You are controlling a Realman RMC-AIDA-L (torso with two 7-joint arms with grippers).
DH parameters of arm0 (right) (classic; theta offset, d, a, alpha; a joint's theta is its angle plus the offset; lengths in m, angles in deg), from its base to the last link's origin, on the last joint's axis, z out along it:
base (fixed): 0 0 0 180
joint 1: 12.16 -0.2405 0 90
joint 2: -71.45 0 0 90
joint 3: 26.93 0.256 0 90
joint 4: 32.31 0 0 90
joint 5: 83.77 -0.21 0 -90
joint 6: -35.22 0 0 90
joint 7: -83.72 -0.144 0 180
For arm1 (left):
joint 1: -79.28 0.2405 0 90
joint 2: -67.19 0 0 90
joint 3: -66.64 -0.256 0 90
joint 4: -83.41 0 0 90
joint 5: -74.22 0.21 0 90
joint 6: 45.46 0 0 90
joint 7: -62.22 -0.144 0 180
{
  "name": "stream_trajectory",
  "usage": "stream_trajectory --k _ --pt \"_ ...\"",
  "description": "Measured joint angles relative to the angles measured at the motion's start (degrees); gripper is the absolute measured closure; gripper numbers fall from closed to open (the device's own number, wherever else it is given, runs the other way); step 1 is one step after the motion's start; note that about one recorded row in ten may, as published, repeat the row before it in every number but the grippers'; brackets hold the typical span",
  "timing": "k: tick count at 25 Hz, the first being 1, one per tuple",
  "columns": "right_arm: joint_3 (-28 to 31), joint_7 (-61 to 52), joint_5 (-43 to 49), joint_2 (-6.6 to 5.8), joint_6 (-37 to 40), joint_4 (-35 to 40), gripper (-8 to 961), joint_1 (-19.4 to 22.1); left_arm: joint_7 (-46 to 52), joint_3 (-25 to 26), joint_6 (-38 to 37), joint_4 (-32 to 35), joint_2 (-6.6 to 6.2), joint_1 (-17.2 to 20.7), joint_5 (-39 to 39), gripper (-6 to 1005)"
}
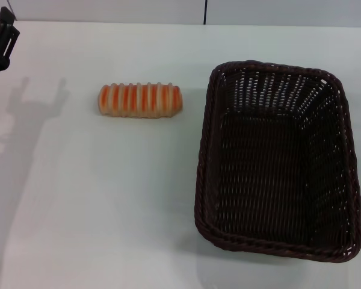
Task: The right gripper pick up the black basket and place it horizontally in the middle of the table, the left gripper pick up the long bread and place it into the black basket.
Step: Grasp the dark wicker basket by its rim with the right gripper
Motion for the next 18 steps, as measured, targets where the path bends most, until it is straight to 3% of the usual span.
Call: stream_trajectory --k 18 --pt "0.15 -0.01 -0.27 0.23 0.02 0.46 325 -0.04 0.29 -0.09 0.61 0.53 0.00 -0.55 -0.01 153"
